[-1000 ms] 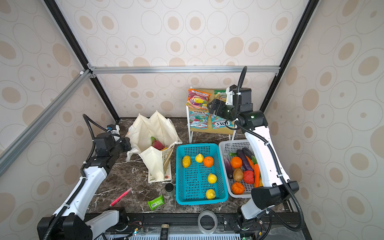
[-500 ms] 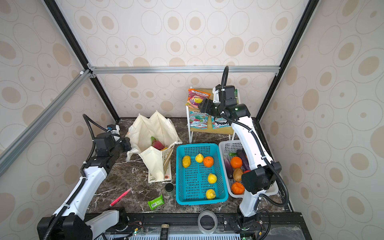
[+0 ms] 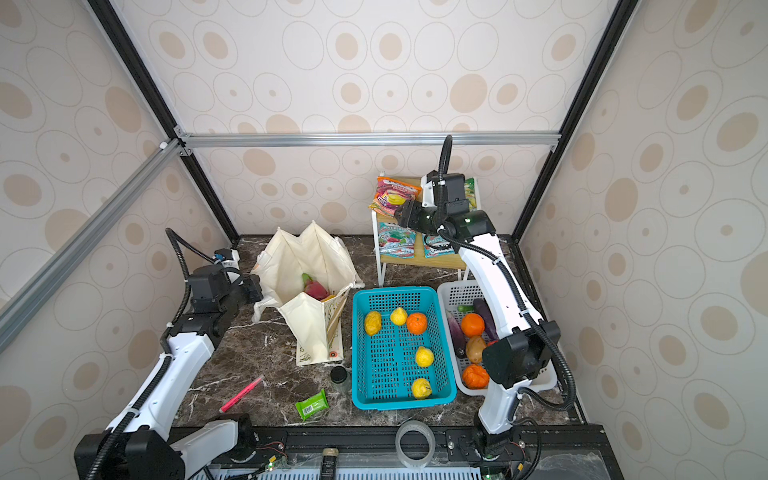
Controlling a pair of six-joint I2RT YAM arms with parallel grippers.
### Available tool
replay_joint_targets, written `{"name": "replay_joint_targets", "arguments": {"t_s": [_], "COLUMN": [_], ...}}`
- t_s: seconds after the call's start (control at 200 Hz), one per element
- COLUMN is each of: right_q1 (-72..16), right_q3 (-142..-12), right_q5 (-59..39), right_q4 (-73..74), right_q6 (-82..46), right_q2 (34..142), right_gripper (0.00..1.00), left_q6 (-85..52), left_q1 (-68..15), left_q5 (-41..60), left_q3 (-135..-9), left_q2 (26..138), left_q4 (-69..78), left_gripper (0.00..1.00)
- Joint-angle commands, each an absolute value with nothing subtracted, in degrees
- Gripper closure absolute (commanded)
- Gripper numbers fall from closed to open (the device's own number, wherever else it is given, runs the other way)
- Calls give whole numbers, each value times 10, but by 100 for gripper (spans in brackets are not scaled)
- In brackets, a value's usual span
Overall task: Place the food into the grocery bag and tie it
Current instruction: 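Lower the right gripper and grasp the orange Fox's Fruits candy bag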
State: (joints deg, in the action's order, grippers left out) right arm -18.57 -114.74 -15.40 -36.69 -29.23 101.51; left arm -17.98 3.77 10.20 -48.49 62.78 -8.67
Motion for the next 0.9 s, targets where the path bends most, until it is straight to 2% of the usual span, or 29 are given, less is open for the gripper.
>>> {"name": "replay_joint_targets", "arguments": {"t_s": [0.0,0.185,0.52,0.675,0.755,0.895], "right_q1": [-185,-186,-181,-173,-173,-173], "right_q3": [-1129,-1125,-1116,-1093,-1081,-1072], "right_q5": [-156,-126,-77,-86,-101,-126], "right_q4": [-337,-355,-380,-370,-351,-320], "right_q6": [-293,-286,-278,-288,-295,-310], "right_q2": [986,973,948,940,935,937], "right_gripper": [60,72,74,74,71,54], "left_q6": [-174,-174,-174,-175,-175,-174], "left_q1": [41,41,41,41,41,41], "left_q5": [110,110,109,112,113,112], "left_q3": [-490,-490,-491,-491,-491,-490], "left_q2": [622,621,620,619,620,619], "left_q4": [-75,-75,-75,-74,-74,-74], "left_gripper": [100,100,100,100,100,100]}}
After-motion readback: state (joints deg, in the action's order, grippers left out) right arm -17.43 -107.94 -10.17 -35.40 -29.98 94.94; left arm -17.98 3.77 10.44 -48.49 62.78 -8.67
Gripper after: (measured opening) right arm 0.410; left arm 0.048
